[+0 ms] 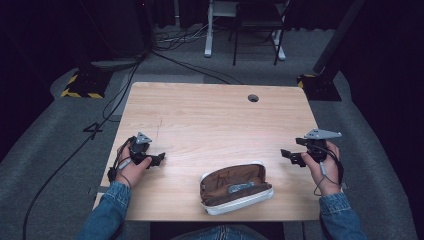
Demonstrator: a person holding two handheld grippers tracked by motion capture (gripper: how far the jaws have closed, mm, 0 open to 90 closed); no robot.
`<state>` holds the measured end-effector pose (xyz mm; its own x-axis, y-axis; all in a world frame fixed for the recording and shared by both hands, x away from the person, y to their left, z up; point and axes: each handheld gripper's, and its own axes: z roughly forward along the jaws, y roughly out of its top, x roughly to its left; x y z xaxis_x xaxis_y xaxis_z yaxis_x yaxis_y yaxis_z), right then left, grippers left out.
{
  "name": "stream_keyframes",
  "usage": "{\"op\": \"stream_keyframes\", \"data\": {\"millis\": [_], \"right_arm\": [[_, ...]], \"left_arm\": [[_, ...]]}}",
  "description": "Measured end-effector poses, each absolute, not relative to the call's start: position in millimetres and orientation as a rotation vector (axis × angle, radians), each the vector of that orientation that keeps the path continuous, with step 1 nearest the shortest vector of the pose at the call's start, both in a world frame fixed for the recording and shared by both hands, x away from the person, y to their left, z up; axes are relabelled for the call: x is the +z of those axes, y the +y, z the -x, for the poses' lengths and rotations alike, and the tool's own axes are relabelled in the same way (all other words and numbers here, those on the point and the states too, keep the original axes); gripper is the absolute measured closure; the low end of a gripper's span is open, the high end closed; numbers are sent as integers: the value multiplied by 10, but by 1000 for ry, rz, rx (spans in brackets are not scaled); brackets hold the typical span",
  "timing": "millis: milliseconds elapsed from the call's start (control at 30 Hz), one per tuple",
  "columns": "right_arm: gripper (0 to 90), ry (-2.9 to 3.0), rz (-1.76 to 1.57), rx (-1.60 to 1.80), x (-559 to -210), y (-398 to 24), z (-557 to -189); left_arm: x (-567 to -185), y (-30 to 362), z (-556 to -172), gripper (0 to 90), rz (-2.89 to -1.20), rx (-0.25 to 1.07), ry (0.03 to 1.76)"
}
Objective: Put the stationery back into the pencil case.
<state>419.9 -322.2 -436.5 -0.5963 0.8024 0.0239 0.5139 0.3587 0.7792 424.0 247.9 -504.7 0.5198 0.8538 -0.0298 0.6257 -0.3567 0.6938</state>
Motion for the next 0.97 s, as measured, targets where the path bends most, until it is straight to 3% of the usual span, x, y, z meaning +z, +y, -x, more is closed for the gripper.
{"op": "stream_keyframes", "data": {"millis": [300,700,967], "right_arm": [[163,2191,-1290,1005,-4734,-3482,-4331],[164,2205,-1352,910,-4980,-3575,-4395],[79,2146,-1374,918,-5045,-3564,-4435]], "left_arm": [[-5047,2479,-4240,147,-2104,448,1199],[-5047,2479,-4240,147,-2105,448,1198],[-5047,2476,-4241,146,-2105,449,1199]]}}
